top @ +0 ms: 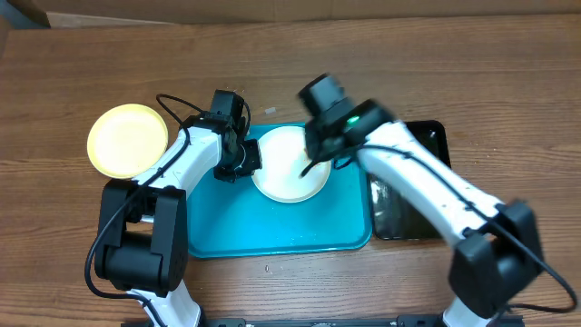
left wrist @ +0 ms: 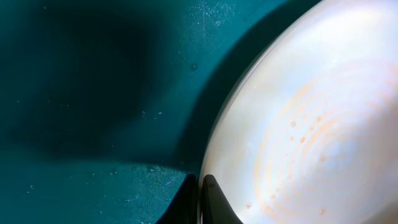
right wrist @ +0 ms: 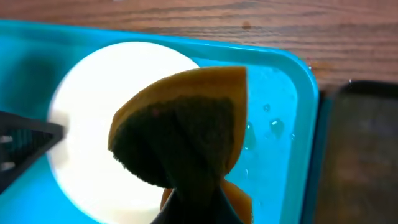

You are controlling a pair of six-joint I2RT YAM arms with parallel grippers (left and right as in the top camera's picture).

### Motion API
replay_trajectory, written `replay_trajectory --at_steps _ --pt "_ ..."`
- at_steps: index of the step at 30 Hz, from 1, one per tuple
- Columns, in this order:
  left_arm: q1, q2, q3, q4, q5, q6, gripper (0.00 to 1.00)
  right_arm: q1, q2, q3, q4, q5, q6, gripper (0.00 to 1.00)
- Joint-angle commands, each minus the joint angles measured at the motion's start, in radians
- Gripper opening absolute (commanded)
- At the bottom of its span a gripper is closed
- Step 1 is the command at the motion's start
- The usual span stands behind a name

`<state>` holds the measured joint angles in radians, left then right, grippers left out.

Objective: Clean dirty plates on tray and stack at the side
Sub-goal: 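Scrub the white plate with the sponge while the left gripper holds its rim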

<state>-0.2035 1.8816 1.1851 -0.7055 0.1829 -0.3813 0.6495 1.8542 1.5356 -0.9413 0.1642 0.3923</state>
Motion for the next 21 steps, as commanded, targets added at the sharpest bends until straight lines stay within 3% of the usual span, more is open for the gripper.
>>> replay_trajectory --at_steps 1,10,14,21 --pt "-0.008 0.01 0.006 0.003 0.001 0.019 0.04 0.052 0.071 0.022 0.023 0.241 0.0 0.04" --pt "-0.008 0.01 0.006 0.003 0.001 0.019 0.04 0.064 0.188 0.022 0.093 0.238 0.0 0.04" --pt "-0.008 0.01 0.006 0.003 0.001 0.019 0.04 0.064 0.214 0.022 0.103 0.227 0.0 0.17" --pt "-0.008 0.01 0.006 0.003 0.001 0.019 0.04 0.064 0.224 0.021 0.103 0.182 0.001 0.17"
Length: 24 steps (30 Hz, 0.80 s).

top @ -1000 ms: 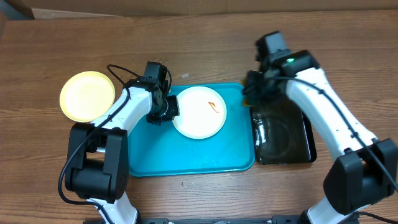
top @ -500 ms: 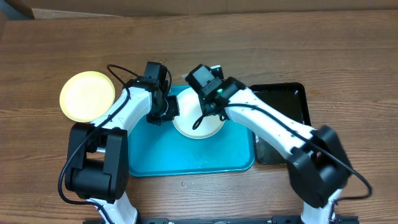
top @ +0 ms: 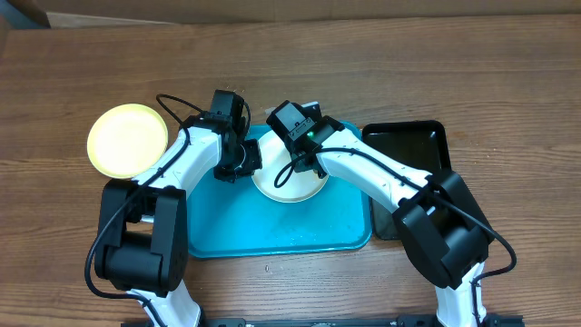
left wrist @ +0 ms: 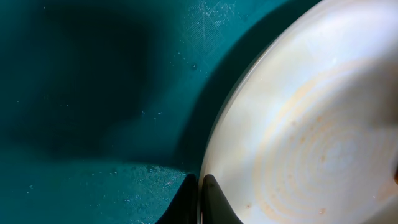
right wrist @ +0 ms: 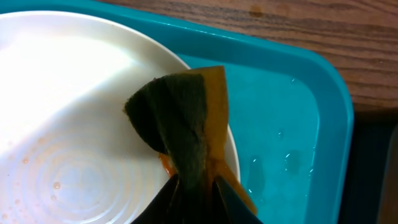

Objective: Clean dirty plates on tray and stack at the side
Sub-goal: 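Scrub the white plate with the sponge while the left gripper holds its rim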

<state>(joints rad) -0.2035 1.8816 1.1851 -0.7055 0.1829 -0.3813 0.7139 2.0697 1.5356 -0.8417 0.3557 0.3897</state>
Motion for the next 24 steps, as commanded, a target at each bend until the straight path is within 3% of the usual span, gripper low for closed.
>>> replay_trajectory --at_steps 1,5,9,16,24 --pt "-0.008 0.01 0.006 0.003 0.001 0.019 0.04 -0.001 0.008 0.021 0.004 -0.009 0.003 0.17" --pt "-0.008 0.01 0.006 0.003 0.001 0.019 0.04 -0.001 0.008 0.021 0.004 -0.009 0.003 0.21" --pt "-0.008 0.01 0.006 0.003 0.002 0.019 0.04 -0.001 0.008 0.021 0.008 -0.009 0.003 0.37" --pt "-0.008 0.01 0.006 0.003 0.001 0.019 0.04 -0.002 0.008 0.021 0.026 -0.009 -0.008 0.43" --pt "-0.008 0.01 0.006 0.003 0.001 0.019 0.04 -0.002 0.006 0.038 0.015 0.002 -0.23 0.53"
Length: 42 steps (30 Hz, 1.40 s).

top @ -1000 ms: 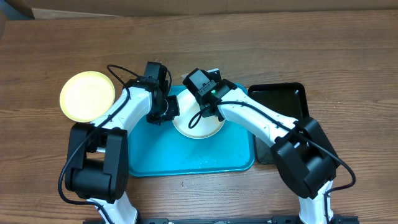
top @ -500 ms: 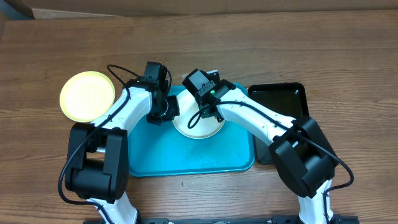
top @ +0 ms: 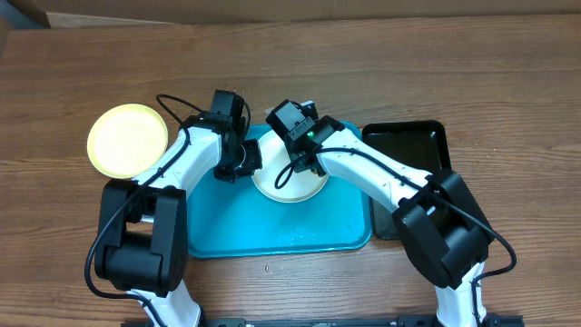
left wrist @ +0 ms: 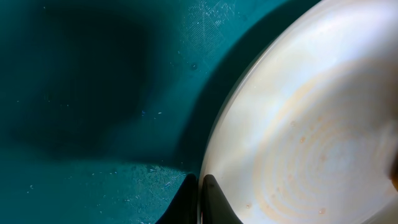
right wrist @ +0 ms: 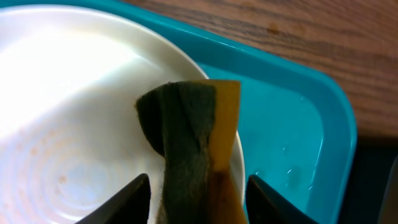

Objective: Clean dirty plates on tray and stack at the side
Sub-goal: 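Scrub the white plate with the sponge while the left gripper holds its rim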

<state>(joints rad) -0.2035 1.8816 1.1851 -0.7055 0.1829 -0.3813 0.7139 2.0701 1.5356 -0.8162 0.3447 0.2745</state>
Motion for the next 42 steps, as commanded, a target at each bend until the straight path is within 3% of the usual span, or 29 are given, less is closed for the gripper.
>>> replay_trajectory --at_steps 1,5,9,13,15,18,19,33,36,38,39,42 --pt "-0.008 0.01 0.006 0.003 0.001 0.019 0.04 -0.002 0.004 0.052 -0.027 0.014 -0.115 0.53" --pt "-0.008 0.01 0.006 0.003 0.001 0.019 0.04 -0.002 0.002 0.12 -0.099 0.014 -0.116 0.63" --pt "-0.008 0.01 0.006 0.003 0.001 0.019 0.04 -0.002 0.001 0.169 -0.137 0.013 -0.119 0.98" --pt "-0.008 0.01 0.006 0.003 0.001 0.019 0.04 -0.002 0.0 0.181 -0.148 0.012 -0.118 1.0" --pt "-0.008 0.01 0.006 0.003 0.001 0.019 0.05 -0.002 0.0 0.181 -0.16 -0.013 -0.111 0.92" --pt "-0.008 0.01 0.006 0.003 0.001 0.019 0.05 -0.002 0.001 0.18 -0.166 -0.091 -0.059 0.56" --pt "-0.008 0.01 0.006 0.003 0.001 0.019 0.05 -0.002 0.002 0.178 -0.166 -0.099 -0.053 0.51" --pt "-0.008 0.01 0.006 0.003 0.002 0.019 0.05 -0.003 0.005 0.007 -0.048 -0.087 -0.039 0.54" --pt "-0.008 0.01 0.006 0.002 0.002 0.019 0.05 -0.003 0.008 -0.039 0.011 -0.039 -0.039 0.39" --pt "-0.008 0.01 0.006 0.002 0.001 0.019 0.04 -0.003 0.008 -0.066 0.047 -0.032 -0.039 0.18" --pt "-0.008 0.01 0.006 0.002 0.001 0.019 0.04 -0.003 0.008 -0.079 0.062 -0.032 -0.039 0.13" --pt "-0.008 0.01 0.006 0.002 0.001 0.019 0.04 -0.003 0.008 -0.085 0.067 -0.032 -0.039 0.08"
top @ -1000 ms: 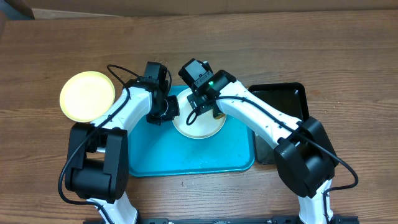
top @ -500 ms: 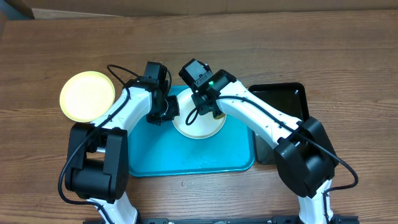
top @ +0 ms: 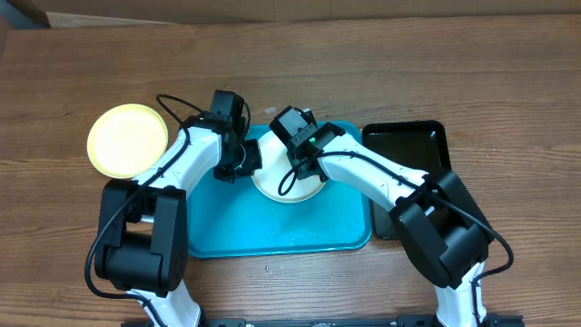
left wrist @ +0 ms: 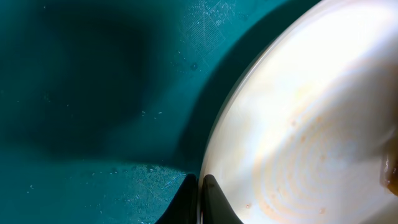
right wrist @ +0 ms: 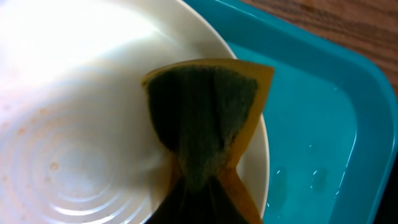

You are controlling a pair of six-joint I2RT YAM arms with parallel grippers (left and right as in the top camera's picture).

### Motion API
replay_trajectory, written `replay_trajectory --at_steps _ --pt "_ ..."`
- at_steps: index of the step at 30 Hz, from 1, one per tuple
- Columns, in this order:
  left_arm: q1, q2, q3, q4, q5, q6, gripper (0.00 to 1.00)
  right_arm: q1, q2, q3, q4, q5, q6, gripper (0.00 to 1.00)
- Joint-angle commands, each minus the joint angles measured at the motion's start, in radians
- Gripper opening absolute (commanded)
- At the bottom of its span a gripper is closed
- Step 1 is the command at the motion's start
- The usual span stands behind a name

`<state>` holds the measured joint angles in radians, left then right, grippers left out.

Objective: Clean dirty plates on tray and stack at the side
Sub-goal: 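Scrub the white plate with the sponge while the left gripper holds its rim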

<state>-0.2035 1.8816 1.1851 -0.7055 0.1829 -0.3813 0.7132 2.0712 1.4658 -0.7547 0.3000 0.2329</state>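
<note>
A white plate [top: 277, 186] with faint orange rings and specks [left wrist: 311, 168] lies on the teal tray [top: 272, 227]. My left gripper [left wrist: 200, 186] is shut on the plate's left rim [top: 243, 162]. My right gripper [right wrist: 199, 199] is shut on a folded sponge [right wrist: 202, 118], dark green with a yellow backing, pressed onto the plate's right part [top: 300, 173]. A yellow plate [top: 127, 139] rests on the table left of the tray.
A black tray [top: 413, 177] stands right of the teal tray. Water drops [right wrist: 314, 177] lie on the teal tray beside the plate. Bare wooden table [top: 381, 73] surrounds both trays.
The sponge has shifted on the plate, now spread wider over its right part with the right gripper shut on it. The left gripper holds the rim unchanged.
The right gripper held the sponge above the plate while the left gripper pinched the rim. Then the sponge was down at the plate's right edge, and it has stayed on the plate, changing place slightly at each moment. The orange rings still show.
</note>
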Motion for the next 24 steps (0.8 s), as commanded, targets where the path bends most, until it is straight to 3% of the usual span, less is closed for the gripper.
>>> replay_trajectory --at_steps 1,15,24 --pt "-0.008 0.01 0.006 0.003 0.001 0.019 0.04 -0.002 0.007 -0.016 0.005 0.012 0.003 0.08" --pt "-0.008 0.01 0.006 0.0 0.001 0.019 0.04 -0.027 0.007 -0.016 -0.008 -0.169 0.057 0.11" --pt "-0.008 0.01 0.006 -0.001 0.002 0.019 0.04 -0.168 0.022 -0.021 -0.002 -0.477 0.115 0.08"
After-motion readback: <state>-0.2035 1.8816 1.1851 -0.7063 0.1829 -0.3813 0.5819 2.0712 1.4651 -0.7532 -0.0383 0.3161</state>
